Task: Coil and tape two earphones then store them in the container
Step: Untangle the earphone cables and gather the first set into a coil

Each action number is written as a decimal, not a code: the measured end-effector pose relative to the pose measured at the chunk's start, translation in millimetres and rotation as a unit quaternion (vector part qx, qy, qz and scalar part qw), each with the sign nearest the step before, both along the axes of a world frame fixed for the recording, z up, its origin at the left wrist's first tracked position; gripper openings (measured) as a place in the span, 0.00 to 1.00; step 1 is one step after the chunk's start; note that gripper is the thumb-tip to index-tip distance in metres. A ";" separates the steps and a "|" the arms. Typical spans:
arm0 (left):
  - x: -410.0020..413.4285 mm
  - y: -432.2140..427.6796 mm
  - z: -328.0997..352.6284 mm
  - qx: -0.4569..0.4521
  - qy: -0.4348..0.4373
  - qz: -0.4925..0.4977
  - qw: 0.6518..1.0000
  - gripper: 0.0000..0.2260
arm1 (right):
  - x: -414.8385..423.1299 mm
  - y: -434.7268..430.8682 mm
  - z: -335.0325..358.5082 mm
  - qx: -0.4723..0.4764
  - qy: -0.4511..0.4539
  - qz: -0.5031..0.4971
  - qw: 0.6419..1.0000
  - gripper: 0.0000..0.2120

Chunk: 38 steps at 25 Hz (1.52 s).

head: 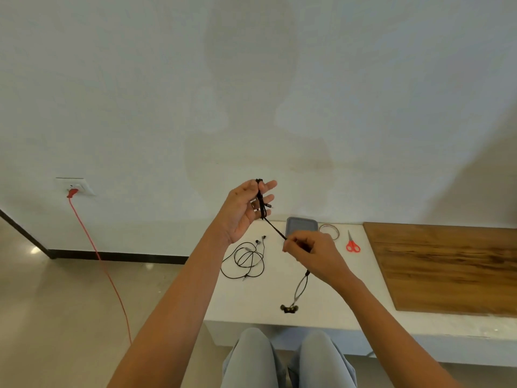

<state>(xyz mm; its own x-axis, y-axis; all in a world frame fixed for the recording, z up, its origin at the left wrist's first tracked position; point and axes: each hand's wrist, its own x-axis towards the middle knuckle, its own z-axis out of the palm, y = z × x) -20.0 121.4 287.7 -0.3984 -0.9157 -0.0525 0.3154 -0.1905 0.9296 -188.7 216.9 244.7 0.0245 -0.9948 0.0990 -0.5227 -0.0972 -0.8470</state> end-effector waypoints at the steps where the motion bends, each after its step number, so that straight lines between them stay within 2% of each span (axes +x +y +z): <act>1: -0.9 1.9 -4.8 -0.002 -0.040 -0.011 0.999 0.12 | -1.1 1.9 5.7 -0.014 -0.002 0.003 1.000 0.08; 4: -6.1 11.6 -19.0 -0.023 -0.121 -0.078 0.989 0.12 | -3.3 -4.2 21.0 -0.058 0.044 0.018 0.997 0.09; 8: -10.9 23.6 -25.9 -0.058 -0.172 -0.142 0.973 0.12 | -12.3 -25.4 35.1 -0.094 0.113 0.031 0.989 0.09; 14: -5.6 30.6 -24.4 -0.041 -0.197 -0.174 0.964 0.12 | -24.9 -44.4 51.6 -0.089 0.069 0.078 0.991 0.04; 17: -7.7 32.0 -22.2 -0.018 -0.164 -0.172 0.971 0.13 | -26.2 -52.7 51.0 -0.074 0.054 0.090 0.992 0.01; 22: -6.2 25.1 -14.9 0.005 -0.109 -0.132 0.985 0.14 | -26.9 -52.1 36.4 -0.005 -0.075 0.084 0.994 0.04; 26: -5.5 20.5 -11.0 0.016 -0.099 -0.130 0.986 0.15 | -24.1 -50.8 32.9 0.015 -0.099 0.078 0.992 0.06; 31: -3.8 15.9 0.7 0.034 -0.054 -0.132 0.989 0.12 | -23.3 -47.7 30.2 0.039 -0.143 0.079 0.986 0.08; 35: 1.5 9.4 9.8 0.035 -0.031 -0.117 0.992 0.12 | -26.7 -45.7 30.2 0.053 -0.197 0.078 0.976 0.05; 38: 2.8 7.4 13.1 0.034 -0.035 -0.104 0.993 0.12 | -27.7 -46.4 30.8 0.065 -0.192 0.075 0.976 0.03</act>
